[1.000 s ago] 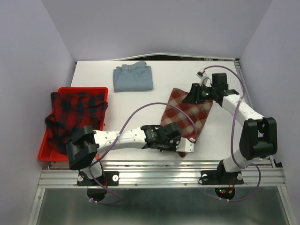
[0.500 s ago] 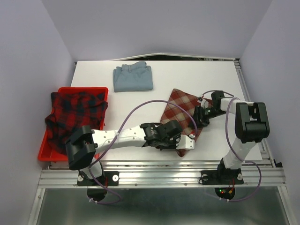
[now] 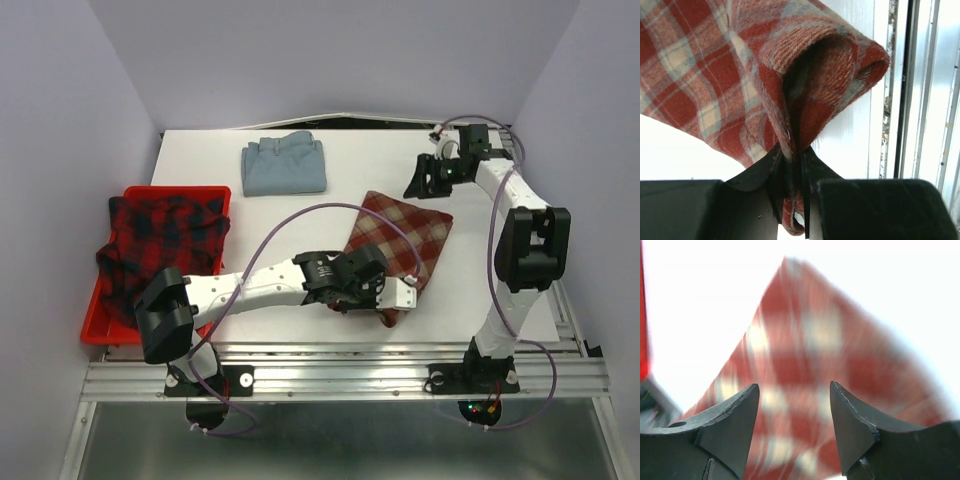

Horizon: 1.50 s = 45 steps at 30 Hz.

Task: Fold and stack the skirts
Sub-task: Fold the skirt

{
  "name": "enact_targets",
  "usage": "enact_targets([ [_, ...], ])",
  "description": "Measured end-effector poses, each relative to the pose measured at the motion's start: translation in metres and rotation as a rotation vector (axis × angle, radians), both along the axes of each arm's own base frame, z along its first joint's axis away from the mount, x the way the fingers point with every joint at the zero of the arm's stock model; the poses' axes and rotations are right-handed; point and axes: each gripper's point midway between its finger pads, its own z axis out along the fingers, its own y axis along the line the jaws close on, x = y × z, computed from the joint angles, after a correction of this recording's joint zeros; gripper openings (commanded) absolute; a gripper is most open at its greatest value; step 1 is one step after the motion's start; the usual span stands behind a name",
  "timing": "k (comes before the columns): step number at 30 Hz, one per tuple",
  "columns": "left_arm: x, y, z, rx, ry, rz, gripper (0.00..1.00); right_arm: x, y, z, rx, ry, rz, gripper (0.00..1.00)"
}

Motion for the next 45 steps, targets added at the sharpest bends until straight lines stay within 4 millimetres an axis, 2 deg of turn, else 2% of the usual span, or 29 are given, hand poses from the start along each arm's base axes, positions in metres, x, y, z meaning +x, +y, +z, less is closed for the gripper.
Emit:
enact_targets([
  [3, -0.004, 0.003, -0.002, 0.013, 0.018, -0.013, 0.00, 0.056, -0.008, 0.031, -0.049, -0.169, -0.031, 0.64],
  [5, -0.006, 0.004, -0.002, 0.019, 0.025, -0.017, 0.00, 0.078, -0.013, 0.033, -0.079, -0.212, -0.047, 0.62],
  [6, -0.006, 0.004, 0.000, 0.021, 0.028, -0.020, 0.00, 0.092, -0.016, 0.026, -0.098, -0.222, -0.054, 0.60],
  [8, -0.007, 0.004, 0.003, 0.020, 0.030, -0.023, 0.00, 0.107, -0.021, 0.006, -0.125, -0.211, -0.062, 0.57],
  [10, -0.007, 0.004, 0.006, 0.020, 0.029, -0.024, 0.00, 0.108, -0.023, -0.026, -0.143, -0.155, -0.063, 0.56],
  [13, -0.006, 0.003, 0.011, 0.019, 0.024, -0.027, 0.00, 0.095, -0.025, -0.071, -0.155, -0.049, -0.057, 0.55],
  [14, -0.006, 0.004, 0.012, 0.023, 0.023, -0.029, 0.00, 0.091, -0.023, -0.078, -0.149, -0.031, -0.050, 0.54],
  [20, -0.003, 0.003, 0.031, 0.041, 0.004, -0.055, 0.00, 0.078, -0.004, -0.080, -0.107, -0.026, 0.022, 0.47],
  [27, -0.002, -0.014, 0.057, 0.053, 0.010, -0.121, 0.00, 0.042, 0.050, -0.081, -0.034, -0.001, 0.178, 0.44],
  [32, -0.009, -0.022, 0.056, 0.080, 0.067, -0.161, 0.00, 0.014, 0.081, -0.081, 0.009, 0.036, 0.261, 0.43],
  [40, -0.019, -0.013, 0.044, 0.150, 0.137, -0.195, 0.01, -0.033, 0.110, -0.080, 0.053, 0.109, 0.330, 0.43],
  [45, -0.016, -0.011, 0.046, 0.154, 0.143, -0.197, 0.02, -0.073, 0.141, -0.081, 0.073, 0.168, 0.397, 0.43],
])
